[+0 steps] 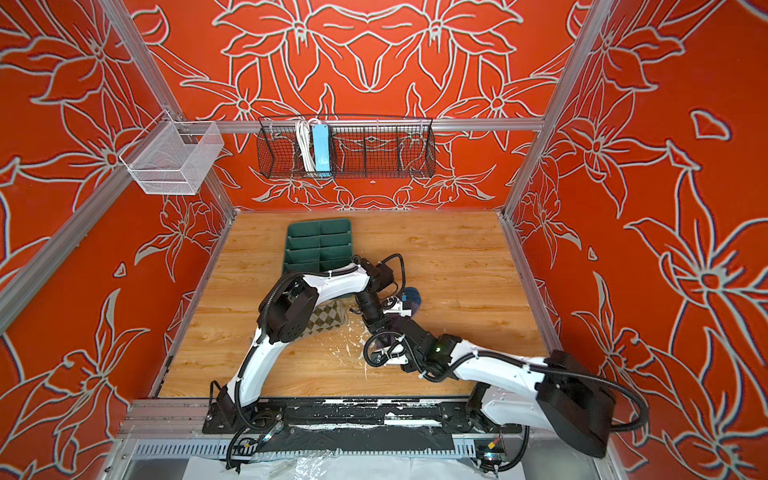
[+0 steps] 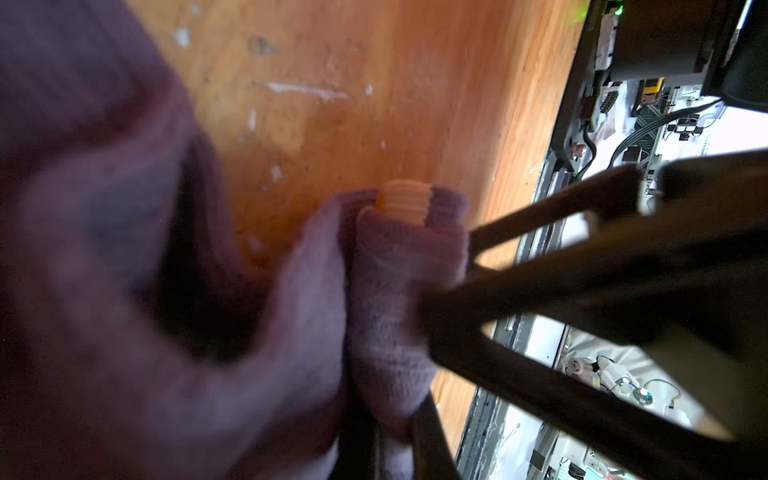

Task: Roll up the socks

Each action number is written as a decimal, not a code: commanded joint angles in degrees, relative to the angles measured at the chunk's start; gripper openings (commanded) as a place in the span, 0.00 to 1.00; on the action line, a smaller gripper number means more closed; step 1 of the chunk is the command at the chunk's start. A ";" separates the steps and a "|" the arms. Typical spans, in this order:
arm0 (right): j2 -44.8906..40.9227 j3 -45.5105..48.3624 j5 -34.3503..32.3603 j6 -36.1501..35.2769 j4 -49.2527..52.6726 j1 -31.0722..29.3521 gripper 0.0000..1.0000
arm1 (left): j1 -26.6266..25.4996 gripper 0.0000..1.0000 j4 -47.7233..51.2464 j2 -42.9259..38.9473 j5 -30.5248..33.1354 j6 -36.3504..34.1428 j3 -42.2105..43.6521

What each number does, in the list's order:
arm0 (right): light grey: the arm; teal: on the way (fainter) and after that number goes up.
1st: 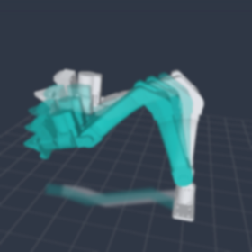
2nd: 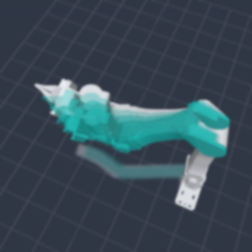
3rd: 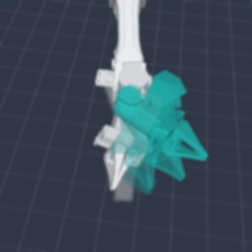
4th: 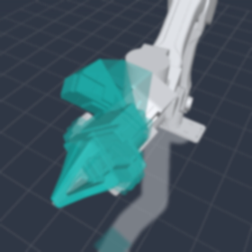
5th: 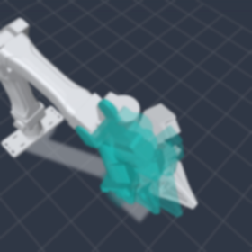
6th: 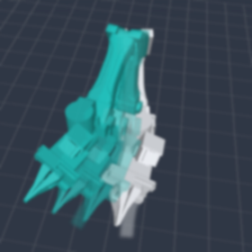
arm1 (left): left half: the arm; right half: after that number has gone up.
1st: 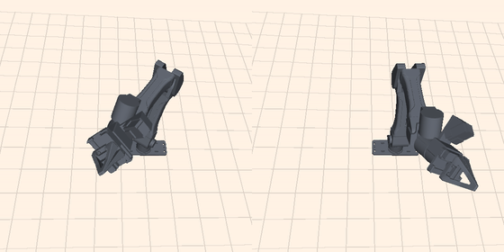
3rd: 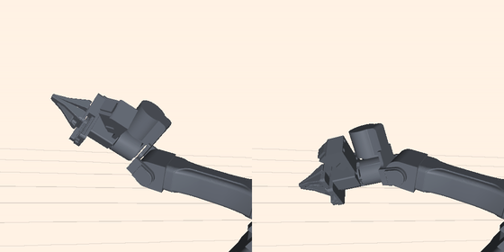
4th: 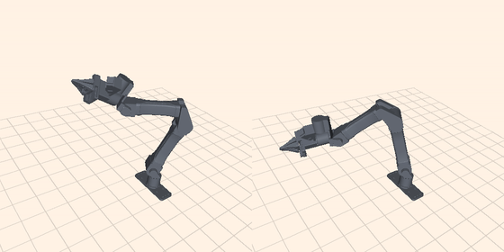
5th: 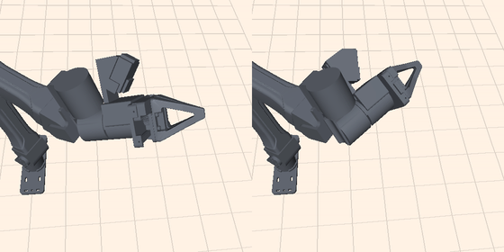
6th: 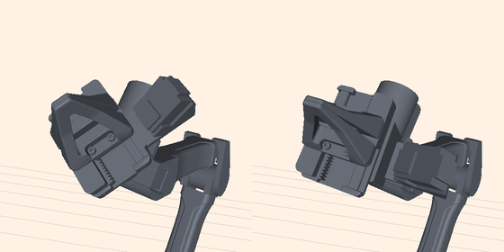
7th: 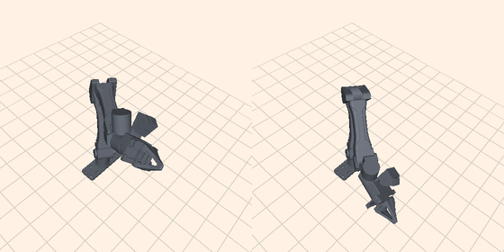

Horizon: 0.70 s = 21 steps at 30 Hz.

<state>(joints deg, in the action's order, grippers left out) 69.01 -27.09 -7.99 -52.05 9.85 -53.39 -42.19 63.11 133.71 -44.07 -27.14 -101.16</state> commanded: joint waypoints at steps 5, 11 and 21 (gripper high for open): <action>5.32 -3.38 -0.55 1.77 0.38 -0.40 0.24 | -0.12 0.07 -1.41 1.76 5.35 0.41 2.15; 5.15 -7.02 6.93 7.60 13.44 -0.33 0.00 | 0.77 0.27 -9.24 -7.91 9.26 3.93 7.49; 15.13 -15.64 24.51 13.47 28.97 5.96 0.00 | 5.61 0.34 -26.22 -37.24 35.35 12.55 22.07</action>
<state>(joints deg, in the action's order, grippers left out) 81.36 -42.33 7.55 -40.95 29.76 -48.88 -37.26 44.38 104.64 -23.00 -17.67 -82.30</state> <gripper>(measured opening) 0.113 0.333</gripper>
